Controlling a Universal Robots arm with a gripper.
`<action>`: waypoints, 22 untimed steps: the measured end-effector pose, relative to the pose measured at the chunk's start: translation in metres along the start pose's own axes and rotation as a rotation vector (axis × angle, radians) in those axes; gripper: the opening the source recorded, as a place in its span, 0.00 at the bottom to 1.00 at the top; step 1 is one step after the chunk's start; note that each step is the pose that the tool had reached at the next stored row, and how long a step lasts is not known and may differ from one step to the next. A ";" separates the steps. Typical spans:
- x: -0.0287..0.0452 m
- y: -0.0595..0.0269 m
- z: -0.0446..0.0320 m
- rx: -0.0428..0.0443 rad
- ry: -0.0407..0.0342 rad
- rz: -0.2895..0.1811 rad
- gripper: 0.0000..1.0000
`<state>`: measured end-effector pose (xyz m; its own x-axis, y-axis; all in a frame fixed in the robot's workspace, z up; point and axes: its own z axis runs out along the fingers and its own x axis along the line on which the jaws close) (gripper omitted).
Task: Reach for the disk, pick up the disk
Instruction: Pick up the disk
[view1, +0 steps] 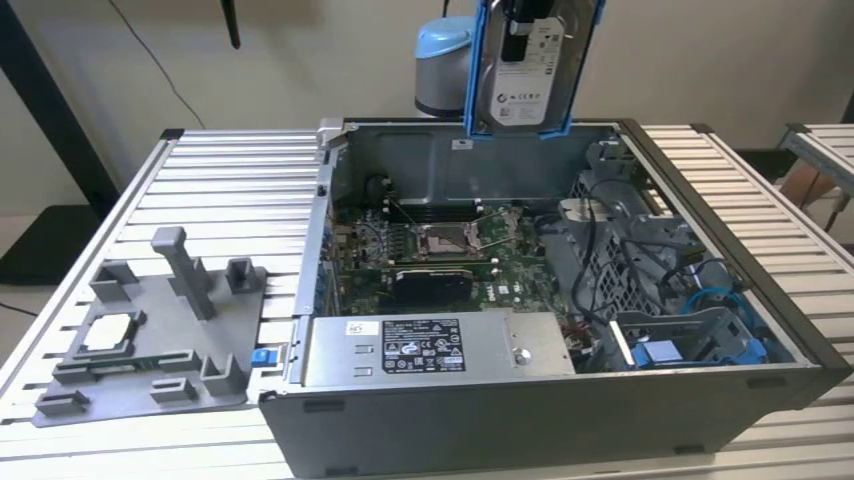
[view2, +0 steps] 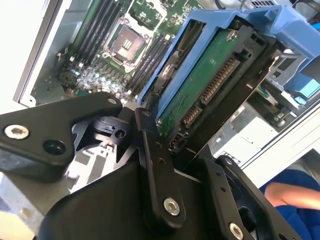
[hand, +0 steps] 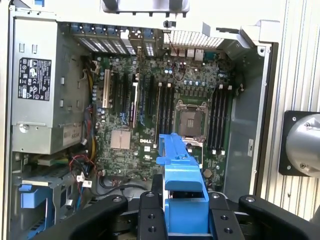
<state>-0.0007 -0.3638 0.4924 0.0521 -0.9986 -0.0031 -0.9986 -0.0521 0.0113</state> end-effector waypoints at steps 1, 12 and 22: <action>0.0000 -0.0007 0.0000 0.0000 0.0000 0.000 0.00; 0.0004 -0.0076 -0.0001 -0.0001 0.0000 0.000 0.00; 0.0061 -0.0403 -0.0003 -0.0008 0.0000 0.000 0.00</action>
<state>0.0399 -0.3678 0.4923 0.0521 -0.9986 -0.0031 -0.9986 -0.0522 0.0122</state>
